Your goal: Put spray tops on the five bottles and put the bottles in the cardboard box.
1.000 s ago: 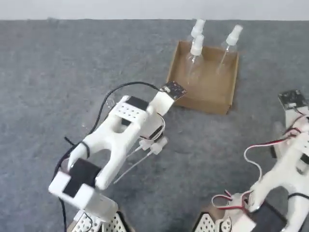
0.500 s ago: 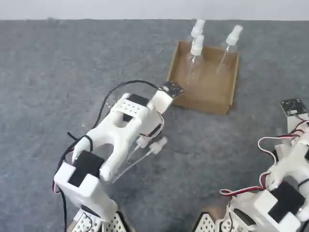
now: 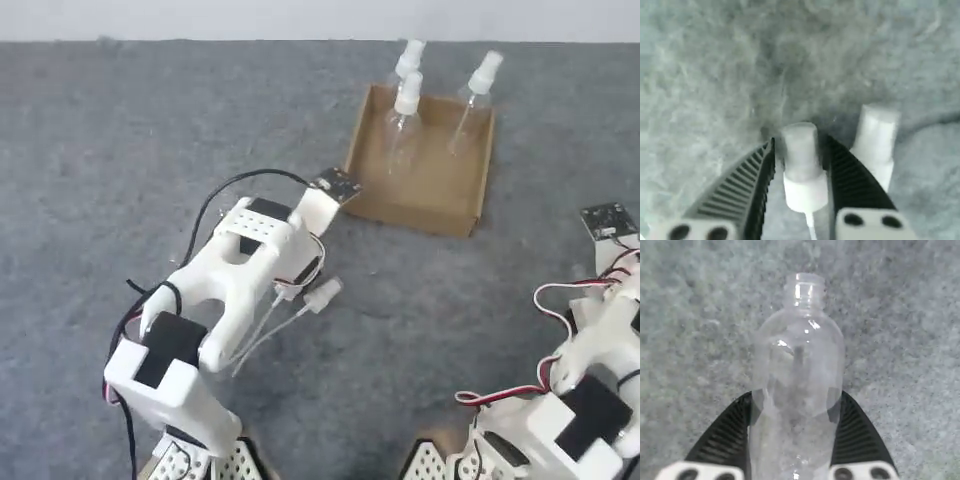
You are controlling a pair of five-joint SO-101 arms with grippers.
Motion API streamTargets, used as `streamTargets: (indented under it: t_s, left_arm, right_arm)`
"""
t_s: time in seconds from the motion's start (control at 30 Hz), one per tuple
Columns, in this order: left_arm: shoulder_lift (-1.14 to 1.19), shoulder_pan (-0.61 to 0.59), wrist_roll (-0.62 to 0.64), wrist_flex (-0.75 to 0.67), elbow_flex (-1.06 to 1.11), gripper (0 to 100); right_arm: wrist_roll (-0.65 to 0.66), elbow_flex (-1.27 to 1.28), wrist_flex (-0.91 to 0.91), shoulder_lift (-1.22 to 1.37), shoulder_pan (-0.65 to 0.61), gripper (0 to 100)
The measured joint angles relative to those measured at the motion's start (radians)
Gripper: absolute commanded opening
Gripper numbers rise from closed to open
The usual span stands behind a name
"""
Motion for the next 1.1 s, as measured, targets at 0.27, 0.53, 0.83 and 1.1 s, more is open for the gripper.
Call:
streamTargets:
  t_s: [0.27,0.53,0.83,1.1]
  left_arm:
    - [-0.005,0.005,0.025,0.000,0.002,4]
    - [-0.226,-0.015,0.063,0.058,0.003,4]
    - [-0.643,-0.126,0.143,0.112,0.133,4]
    - [-0.971,-0.215,0.160,0.074,0.348,4]
  right_arm:
    - [0.000,0.000,0.000,0.000,0.000,1.1]
    - [0.000,0.000,0.000,0.000,0.000,5.8]
    - [-0.002,0.000,0.000,0.000,-0.006,21.9]
    - [-0.069,-0.020,0.061,0.000,-0.098,22.1]
